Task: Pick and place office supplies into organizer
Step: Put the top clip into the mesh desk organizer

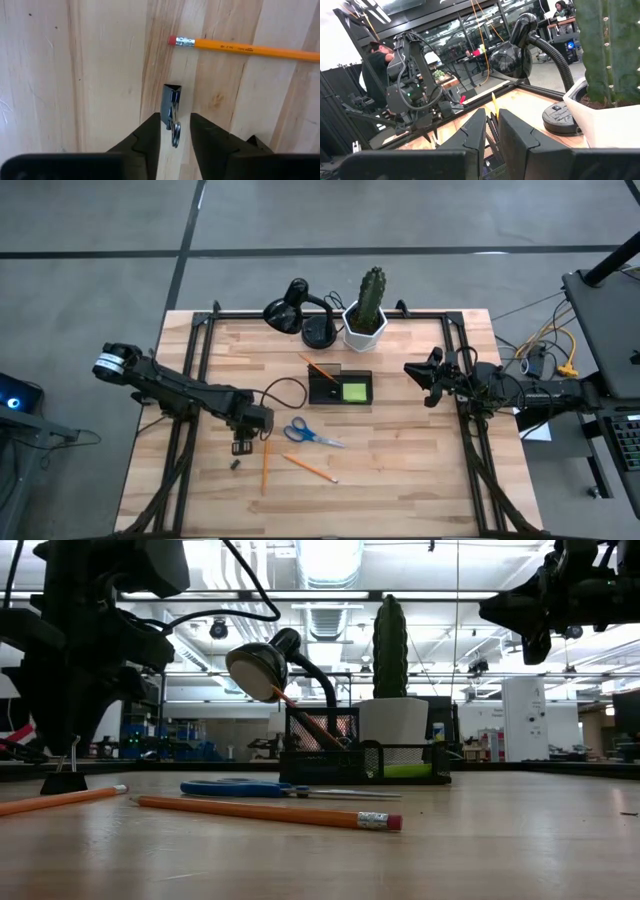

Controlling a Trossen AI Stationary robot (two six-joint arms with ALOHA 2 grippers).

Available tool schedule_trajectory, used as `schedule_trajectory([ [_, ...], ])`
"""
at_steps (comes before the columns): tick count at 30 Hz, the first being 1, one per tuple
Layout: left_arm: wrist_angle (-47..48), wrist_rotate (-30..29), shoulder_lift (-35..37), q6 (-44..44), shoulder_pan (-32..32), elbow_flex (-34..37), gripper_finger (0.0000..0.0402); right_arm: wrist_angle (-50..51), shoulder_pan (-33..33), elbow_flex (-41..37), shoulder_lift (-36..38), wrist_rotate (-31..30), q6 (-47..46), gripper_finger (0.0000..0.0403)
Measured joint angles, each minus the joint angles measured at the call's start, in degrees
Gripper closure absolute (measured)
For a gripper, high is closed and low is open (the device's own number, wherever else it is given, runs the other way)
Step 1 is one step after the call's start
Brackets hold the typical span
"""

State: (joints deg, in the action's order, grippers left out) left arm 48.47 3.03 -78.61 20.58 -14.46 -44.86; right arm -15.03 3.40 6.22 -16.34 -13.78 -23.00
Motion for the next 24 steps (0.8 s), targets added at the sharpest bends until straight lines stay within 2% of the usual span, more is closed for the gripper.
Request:
schedule_trajectory([
  [17, 0.0, 0.0, 0.0, -0.1, 0.0, 0.1, 0.0394, 0.0, 0.0, 0.0, 0.0, 0.0, 0.0, 0.036],
  [24, 0.0, 0.0, 0.0, -0.2, 0.0, 0.1, 0.04, 0.0, 0.0, 0.0, 0.0, 0.0, 0.0, 0.036],
])
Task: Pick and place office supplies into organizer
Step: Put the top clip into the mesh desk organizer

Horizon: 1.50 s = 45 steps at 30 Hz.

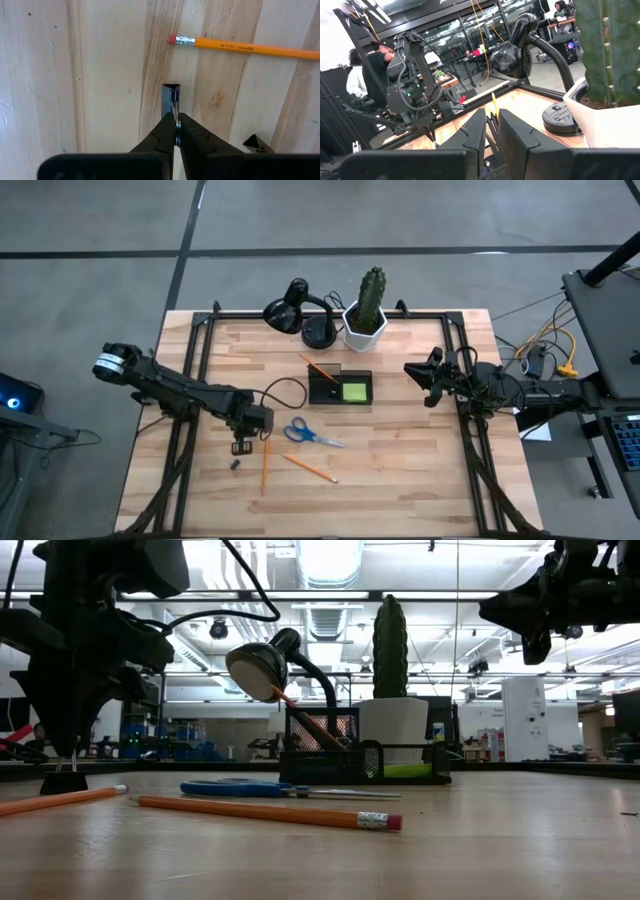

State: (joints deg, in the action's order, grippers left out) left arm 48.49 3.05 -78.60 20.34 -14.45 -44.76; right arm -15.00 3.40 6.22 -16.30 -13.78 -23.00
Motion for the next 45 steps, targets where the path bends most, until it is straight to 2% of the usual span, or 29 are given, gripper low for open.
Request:
schedule_trajectory([
  [14, 0.0, 0.1, 3.3, -0.3, 0.5, -2.5, 0.0401, 0.0, 0.0, 0.0, 0.0, 0.0, -0.6, 0.036],
  [22, 0.0, -8.0, 3.3, -3.9, 1.9, -8.1, 0.0401, 0.1, 0.0, 0.0, 0.0, 0.0, -0.6, 0.036],
  [27, -0.5, -9.6, 3.3, -7.3, 4.6, -11.5, 0.0401, 0.2, 0.0, 0.0, 0.0, -0.8, -0.6, 0.036],
  [37, -14.6, -9.7, 2.3, -11.9, 11.3, -15.7, 0.0401, 0.2, 0.0, 0.0, 0.0, -1.4, -0.4, 0.036],
  [45, -22.2, -9.9, -3.8, -13.2, 14.0, -17.7, 0.0402, 0.8, 0.0, 0.0, -0.8, -1.4, -0.4, 0.036],
])
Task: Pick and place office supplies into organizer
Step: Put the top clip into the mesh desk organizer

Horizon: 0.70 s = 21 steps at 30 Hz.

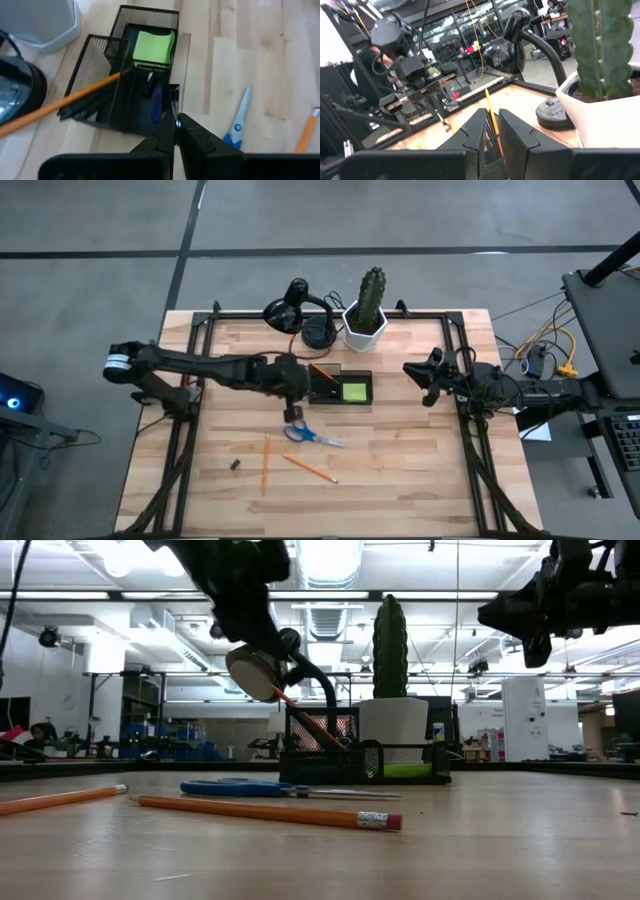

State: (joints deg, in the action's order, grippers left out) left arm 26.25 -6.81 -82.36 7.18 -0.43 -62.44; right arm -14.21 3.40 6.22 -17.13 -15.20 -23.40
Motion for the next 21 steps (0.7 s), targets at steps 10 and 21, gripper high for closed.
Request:
schedule_trajectory([
  [10, -0.2, -0.2, -11.9, -7.8, 0.9, -7.5, 0.0402, 0.7, 0.0, 0.0, -1.9, 0.0, -0.4, 0.036],
  [21, 0.3, -0.2, -15.8, -9.5, 3.0, -9.6, 0.0402, 0.7, 0.0, 0.0, -1.9, 0.0, -2.2, 0.036],
])
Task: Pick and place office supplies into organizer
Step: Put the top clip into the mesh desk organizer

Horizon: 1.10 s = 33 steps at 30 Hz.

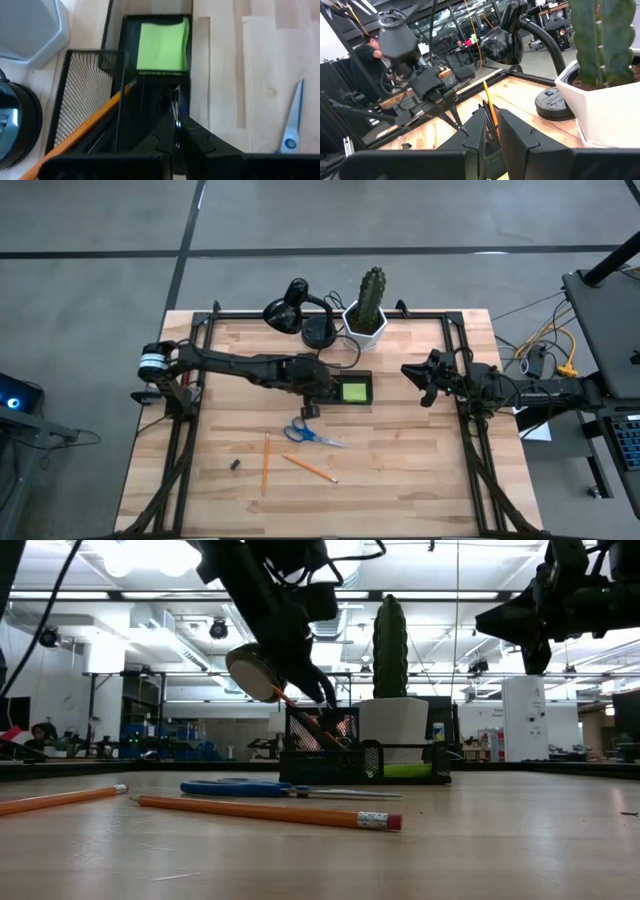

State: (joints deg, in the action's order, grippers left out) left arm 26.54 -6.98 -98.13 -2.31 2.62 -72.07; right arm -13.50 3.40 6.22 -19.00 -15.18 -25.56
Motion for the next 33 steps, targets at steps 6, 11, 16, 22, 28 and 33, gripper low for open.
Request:
schedule_trajectory([
  [6, 2.1, 0.1, 0.1, -2.3, 0.8, 0.3, 0.0402, 0.0, 0.0, 0.0, -0.2, 0.0, 0.0, 0.036],
  [11, 2.4, 0.2, -0.1, -3.0, 0.9, 0.4, 0.0402, 0.0, 0.0, 0.0, -0.6, 0.0, 0.0, 0.036],
  [16, 3.0, 0.2, -0.1, -3.8, 1.6, 1.0, 0.0401, 0.0, 0.0, 0.0, -0.7, 0.0, 0.0, 0.036],
  [22, 3.0, 0.2, -0.1, -5.1, 2.3, 1.9, 0.0401, 0.0, 0.0, 0.0, -0.7, 0.0, 0.0, 0.036],
  [28, 3.0, 0.6, -0.1, -7.5, 2.3, 2.2, 0.0401, 0.0, 0.0, 0.0, -0.7, 0.0, 0.0, 0.036],
  [33, 3.1, 0.7, -0.1, -7.6, 2.3, 2.5, 0.0402, 0.0, 0.0, 0.0, -0.7, 0.0, 0.0, 0.036],
])
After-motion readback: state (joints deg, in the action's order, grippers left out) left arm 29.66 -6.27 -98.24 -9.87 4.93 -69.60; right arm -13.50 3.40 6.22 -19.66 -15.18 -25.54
